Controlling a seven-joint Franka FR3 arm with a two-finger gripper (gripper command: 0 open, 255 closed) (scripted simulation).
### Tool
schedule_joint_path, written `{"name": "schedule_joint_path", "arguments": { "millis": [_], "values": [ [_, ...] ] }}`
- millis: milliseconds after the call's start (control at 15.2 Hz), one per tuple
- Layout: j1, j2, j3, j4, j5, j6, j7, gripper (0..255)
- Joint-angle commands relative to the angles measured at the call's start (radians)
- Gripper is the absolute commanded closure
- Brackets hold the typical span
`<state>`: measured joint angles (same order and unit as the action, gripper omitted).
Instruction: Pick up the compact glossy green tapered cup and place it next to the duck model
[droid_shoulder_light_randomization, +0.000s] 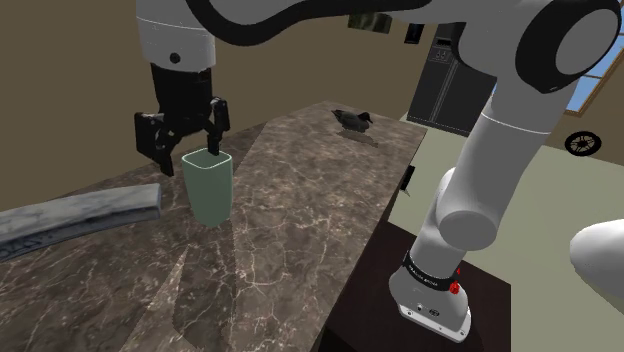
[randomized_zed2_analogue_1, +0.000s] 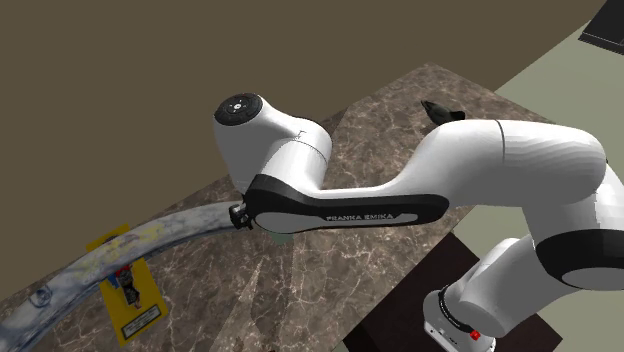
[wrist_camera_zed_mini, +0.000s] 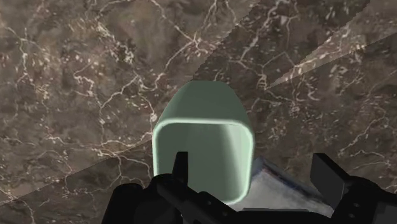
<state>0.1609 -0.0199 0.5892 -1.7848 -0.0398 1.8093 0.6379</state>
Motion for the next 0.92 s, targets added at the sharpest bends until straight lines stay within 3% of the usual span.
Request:
{"name": "schedule_joint_path", "arguments": {
  "millis": [0,660,726,858],
  "values": [
    [0.001,0.001,0.001,-0.025,-0.001,0.026,0.002,0],
    [0.0,0.005,0.001,-0.056,-0.003,0.06,0.004,0],
    [0.0,0.005,0.001,-0.056,-0.003,0.06,0.004,255],
    [0.0,0.005,0.001,-0.056,-0.003,0.06,0.004,255]
  ]
}}
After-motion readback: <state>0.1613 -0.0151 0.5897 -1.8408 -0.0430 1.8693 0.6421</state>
